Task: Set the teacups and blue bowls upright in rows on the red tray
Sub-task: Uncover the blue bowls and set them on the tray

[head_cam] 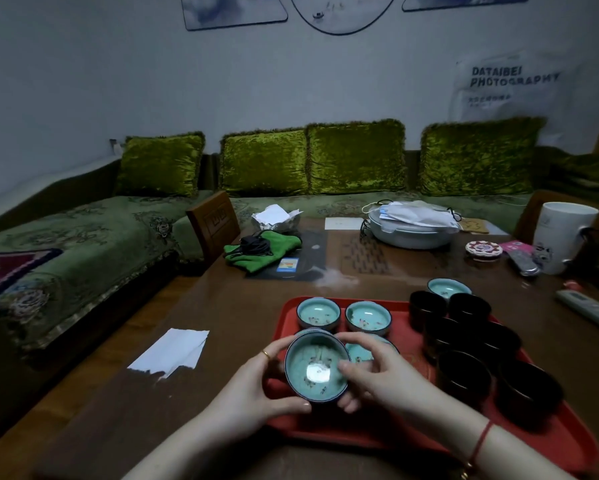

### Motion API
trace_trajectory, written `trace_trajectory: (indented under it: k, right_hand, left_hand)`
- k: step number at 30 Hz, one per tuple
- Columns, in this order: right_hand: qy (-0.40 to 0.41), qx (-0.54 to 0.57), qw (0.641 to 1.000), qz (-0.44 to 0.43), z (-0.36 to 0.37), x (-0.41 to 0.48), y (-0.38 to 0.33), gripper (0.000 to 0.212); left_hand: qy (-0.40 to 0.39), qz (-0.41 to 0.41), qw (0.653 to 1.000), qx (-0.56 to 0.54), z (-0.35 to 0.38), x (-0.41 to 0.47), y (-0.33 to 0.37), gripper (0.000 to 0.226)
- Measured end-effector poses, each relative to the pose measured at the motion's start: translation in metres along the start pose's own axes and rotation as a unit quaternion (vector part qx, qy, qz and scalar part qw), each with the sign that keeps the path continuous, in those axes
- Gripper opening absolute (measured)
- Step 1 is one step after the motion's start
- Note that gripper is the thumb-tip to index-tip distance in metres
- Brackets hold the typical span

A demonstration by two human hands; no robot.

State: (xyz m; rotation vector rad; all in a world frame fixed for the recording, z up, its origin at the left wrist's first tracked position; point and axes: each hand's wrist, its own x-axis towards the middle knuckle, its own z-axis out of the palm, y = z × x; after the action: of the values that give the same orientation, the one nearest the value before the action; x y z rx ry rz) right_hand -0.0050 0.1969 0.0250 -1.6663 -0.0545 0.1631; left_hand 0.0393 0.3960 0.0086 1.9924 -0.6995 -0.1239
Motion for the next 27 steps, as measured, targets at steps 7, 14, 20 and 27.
trace_trajectory:
  k: [7, 14, 20, 27]
  right_hand:
    - [-0.013, -0.115, 0.993, 0.013, -0.001, -0.015, 0.016, 0.076]
    - [0.019, -0.204, 0.978, -0.038, 0.001, -0.014, 0.025, 0.075]
    - [0.044, -0.250, 0.965, -0.069, 0.000, -0.013, 0.028, 0.072]
    - [0.061, -0.268, 0.959, -0.067, 0.002, -0.010, 0.031, 0.076]
  left_hand:
    - [0.006, -0.044, 0.994, 0.098, 0.007, -0.009, -0.005, 0.084]
    - [-0.003, -0.040, 0.975, 0.220, 0.008, -0.016, -0.009, 0.084]
    - [-0.025, -0.051, 0.973, 0.224, 0.008, -0.017, -0.010, 0.085]
    - [-0.054, -0.051, 0.969, 0.236, 0.006, -0.015, -0.012, 0.092]
